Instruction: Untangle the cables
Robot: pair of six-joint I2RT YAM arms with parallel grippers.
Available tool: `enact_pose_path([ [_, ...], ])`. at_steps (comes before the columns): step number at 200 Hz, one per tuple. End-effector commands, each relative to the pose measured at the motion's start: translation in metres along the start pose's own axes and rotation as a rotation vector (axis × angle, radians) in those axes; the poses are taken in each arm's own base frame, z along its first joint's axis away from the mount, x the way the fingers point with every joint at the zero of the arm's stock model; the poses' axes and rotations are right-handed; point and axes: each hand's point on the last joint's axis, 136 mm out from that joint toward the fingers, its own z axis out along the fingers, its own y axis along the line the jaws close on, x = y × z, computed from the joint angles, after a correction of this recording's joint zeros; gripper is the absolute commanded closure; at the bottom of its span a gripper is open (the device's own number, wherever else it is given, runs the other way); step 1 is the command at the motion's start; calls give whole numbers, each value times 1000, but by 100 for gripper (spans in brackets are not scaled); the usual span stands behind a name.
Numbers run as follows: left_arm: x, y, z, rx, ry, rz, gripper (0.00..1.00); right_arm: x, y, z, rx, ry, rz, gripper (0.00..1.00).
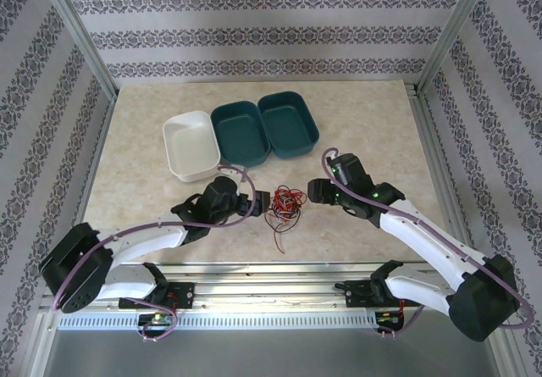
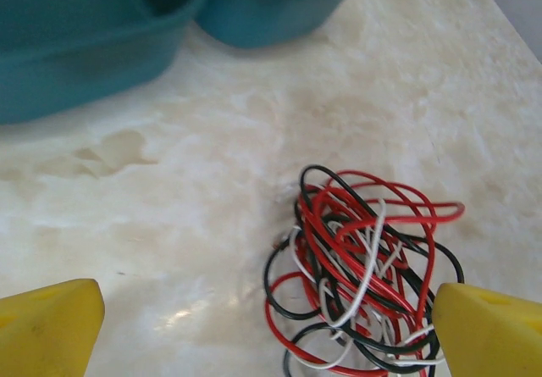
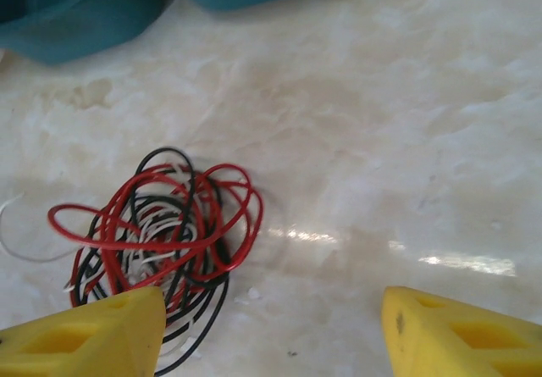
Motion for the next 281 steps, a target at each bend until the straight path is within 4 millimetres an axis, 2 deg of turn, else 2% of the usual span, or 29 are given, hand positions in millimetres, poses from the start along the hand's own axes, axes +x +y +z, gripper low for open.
enact_pose_path([
  [1, -3, -24, 9, 86, -42, 26, 1, 3, 15, 7, -47, 21, -51, 32],
  [36, 16, -23, 30, 101, -5, 0, 1, 8, 25, 19, -56, 51, -125, 33],
  [80, 24, -20, 42, 96, 9, -38, 3, 6, 43, 31, -91, 83, -179, 38],
  [126, 10, -22, 38, 90, -37, -10, 11, 8, 46, 44, -74, 121, -156, 41],
  [164, -7, -30, 37, 76, -15, 164, 12, 6, 43, 49, -60, 128, -106, 44],
  [181, -11, -26, 40, 46, 25, 218, 12, 4, 43, 49, -76, 122, -90, 45],
  [250, -9, -22, 53, 87, 74, 180, 16, 3, 32, 57, -43, 125, -46, 54],
  [281, -5, -20, 53, 88, 90, 160, 17, -3, 33, 60, -56, 114, -39, 55],
])
